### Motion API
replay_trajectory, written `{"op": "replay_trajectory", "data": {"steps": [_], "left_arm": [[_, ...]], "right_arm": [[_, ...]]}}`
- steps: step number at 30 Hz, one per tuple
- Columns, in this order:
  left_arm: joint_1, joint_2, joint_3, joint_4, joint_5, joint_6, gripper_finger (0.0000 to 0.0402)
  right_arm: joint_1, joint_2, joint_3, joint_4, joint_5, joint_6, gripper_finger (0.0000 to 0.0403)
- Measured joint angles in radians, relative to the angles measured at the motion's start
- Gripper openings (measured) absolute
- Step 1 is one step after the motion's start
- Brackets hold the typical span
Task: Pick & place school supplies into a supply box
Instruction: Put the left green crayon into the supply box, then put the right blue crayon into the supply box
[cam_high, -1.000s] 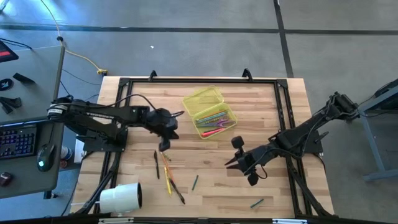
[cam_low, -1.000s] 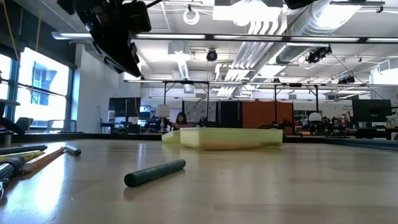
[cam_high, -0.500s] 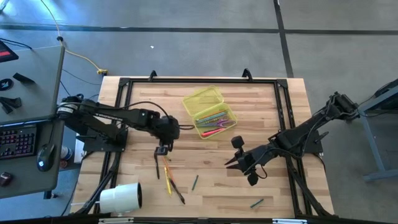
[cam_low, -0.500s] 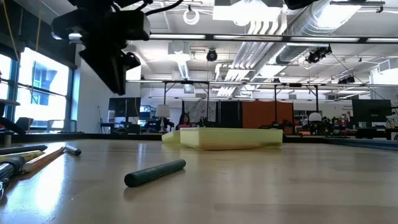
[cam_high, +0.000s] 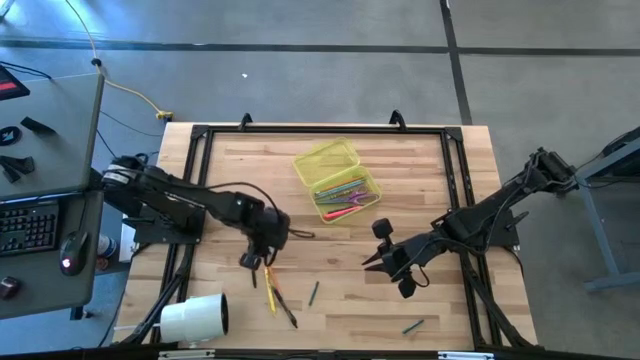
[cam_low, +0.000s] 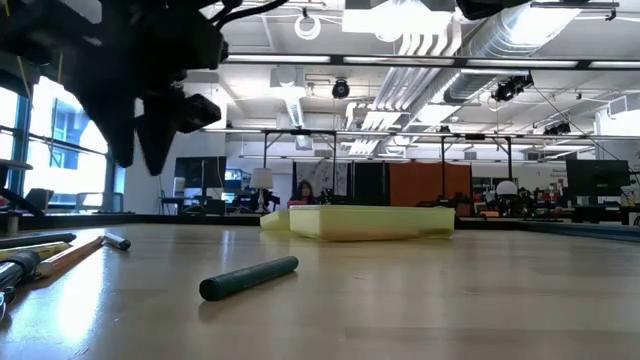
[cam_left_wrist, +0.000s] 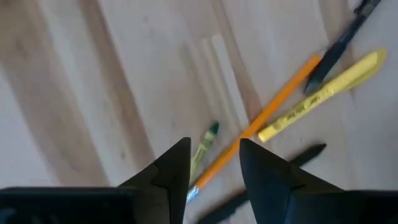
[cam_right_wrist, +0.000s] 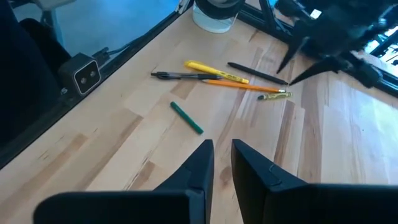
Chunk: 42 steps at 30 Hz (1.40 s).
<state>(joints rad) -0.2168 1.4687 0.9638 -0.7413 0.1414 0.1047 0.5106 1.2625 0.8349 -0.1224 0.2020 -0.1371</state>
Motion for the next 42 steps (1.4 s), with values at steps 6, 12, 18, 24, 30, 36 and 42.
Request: {"op": "replay_trajectory", "data": {"steps": [6, 12, 18, 24, 30, 36, 42], "left_arm": [[-0.049, 0.079, -0.005, -0.016, -0.088, 0.002, 0.0155], [-0.052, 0.163, -0.003, 0.048, -0.105, -0.004, 0.0142], [-0.052, 0.238, -0.003, 0.007, -0.107, -0.004, 0.0131], [-0.052, 0.263, -0.002, 0.017, -0.139, -0.004, 0.0119], [-0.053, 0.265, 0.011, 0.02, -0.173, -0.018, 0.0068], [-0.051, 0.275, 0.106, 0.033, -0.203, -0.056, 0.0014], [-0.034, 0.272, 0.26, 0.052, -0.357, 0.067, 0.0034]], "right_arm": [[0.0, 0.0, 0.0, -0.01, -0.002, 0.001, 0.0035], [0.0, 0.0, 0.0, -0.013, -0.01, 0.005, 0.004], [0.0, 0.0, 0.0, -0.016, -0.01, 0.005, 0.004], [0.0, 0.0, 0.0, -0.022, -0.01, 0.005, 0.0043], [0.0, 0.0, 0.0, -0.022, -0.011, 0.006, 0.004], [0.0, 0.0, 0.0, -0.022, -0.01, 0.005, 0.0035], [0.0, 0.0, 0.0, -0.022, -0.01, 0.003, 0.004]]}}
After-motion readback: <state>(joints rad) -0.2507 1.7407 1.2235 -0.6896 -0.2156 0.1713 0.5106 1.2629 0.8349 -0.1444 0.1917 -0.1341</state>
